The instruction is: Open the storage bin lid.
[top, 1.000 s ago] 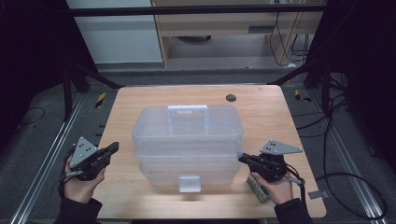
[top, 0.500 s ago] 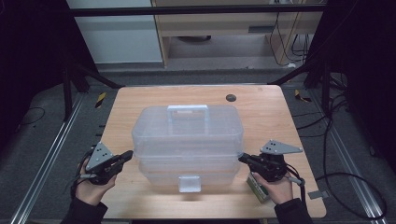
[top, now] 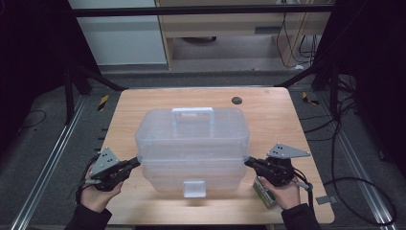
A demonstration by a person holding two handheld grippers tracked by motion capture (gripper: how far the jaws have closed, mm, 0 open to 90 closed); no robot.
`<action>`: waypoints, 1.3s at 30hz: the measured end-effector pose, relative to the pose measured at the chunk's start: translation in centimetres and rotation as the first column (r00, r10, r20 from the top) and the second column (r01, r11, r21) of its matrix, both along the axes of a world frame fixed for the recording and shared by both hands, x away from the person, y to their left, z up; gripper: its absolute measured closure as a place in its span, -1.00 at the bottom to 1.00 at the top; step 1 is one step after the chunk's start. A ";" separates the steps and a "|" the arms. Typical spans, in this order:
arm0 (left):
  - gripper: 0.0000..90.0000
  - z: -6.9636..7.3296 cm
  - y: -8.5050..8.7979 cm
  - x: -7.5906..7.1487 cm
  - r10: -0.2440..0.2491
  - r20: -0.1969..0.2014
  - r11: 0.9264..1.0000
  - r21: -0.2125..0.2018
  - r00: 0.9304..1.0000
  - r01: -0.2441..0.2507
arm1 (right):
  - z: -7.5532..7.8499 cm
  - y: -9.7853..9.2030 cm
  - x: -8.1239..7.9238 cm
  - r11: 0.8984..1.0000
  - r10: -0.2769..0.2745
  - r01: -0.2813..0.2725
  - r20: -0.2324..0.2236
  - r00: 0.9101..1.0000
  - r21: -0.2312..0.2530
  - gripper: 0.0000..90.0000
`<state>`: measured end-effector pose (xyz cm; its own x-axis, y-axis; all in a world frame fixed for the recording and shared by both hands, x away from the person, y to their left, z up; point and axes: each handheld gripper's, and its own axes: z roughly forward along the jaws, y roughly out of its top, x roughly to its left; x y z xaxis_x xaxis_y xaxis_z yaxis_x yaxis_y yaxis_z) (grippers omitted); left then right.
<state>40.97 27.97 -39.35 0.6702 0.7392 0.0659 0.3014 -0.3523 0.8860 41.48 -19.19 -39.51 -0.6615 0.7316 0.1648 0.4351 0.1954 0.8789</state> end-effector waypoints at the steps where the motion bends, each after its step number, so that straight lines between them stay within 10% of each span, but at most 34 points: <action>1: 0.98 0.0 0.0 0.0 0.001 0.003 1.000 -0.004 1.000 -0.001 | 0.0 0.0 0.0 1.000 -0.002 0.002 0.003 1.000 0.001 1.00; 39: 0.98 2.3 -0.9 1.7 0.037 0.068 0.997 -0.068 0.997 -0.032 | 2.7 0.5 2.1 0.999 -0.003 0.000 0.065 0.998 0.041 1.00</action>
